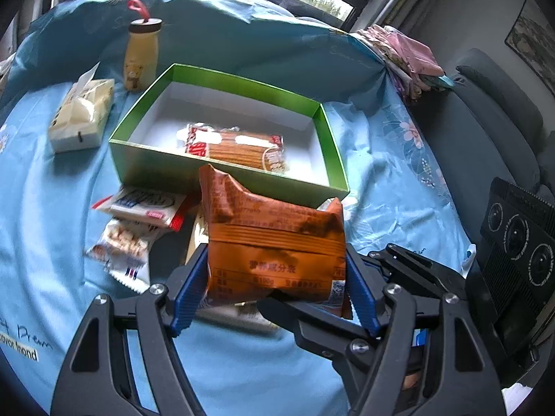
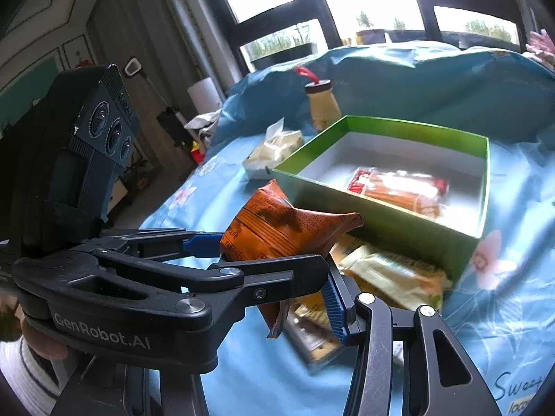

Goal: Organize snacks
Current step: 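Carry the orange packet into the green box and release it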

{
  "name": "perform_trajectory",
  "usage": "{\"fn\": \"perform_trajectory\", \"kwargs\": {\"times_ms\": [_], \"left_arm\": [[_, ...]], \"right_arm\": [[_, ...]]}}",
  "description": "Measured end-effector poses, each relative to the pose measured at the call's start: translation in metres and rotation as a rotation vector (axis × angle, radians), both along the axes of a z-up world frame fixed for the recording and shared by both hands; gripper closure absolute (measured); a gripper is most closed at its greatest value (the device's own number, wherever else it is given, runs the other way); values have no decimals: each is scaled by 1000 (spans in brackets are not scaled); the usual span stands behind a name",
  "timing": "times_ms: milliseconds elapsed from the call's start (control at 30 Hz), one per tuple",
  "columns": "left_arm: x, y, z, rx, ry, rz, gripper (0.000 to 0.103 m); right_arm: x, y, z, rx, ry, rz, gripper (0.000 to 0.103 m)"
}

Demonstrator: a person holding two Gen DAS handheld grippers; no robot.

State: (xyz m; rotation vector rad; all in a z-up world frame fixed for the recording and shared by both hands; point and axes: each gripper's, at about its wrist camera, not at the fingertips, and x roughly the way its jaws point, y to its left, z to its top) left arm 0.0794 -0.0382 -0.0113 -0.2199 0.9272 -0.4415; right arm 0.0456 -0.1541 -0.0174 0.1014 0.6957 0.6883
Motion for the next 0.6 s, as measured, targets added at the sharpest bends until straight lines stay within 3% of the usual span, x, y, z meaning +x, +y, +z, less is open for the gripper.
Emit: {"fn": "perform_trajectory", "kwargs": {"times_ms": [600], "left_arm": [[43,-23,10,2,-4,-53,30]], "right_arm": [[36,-23,10,22,-20,-55,52]]}}
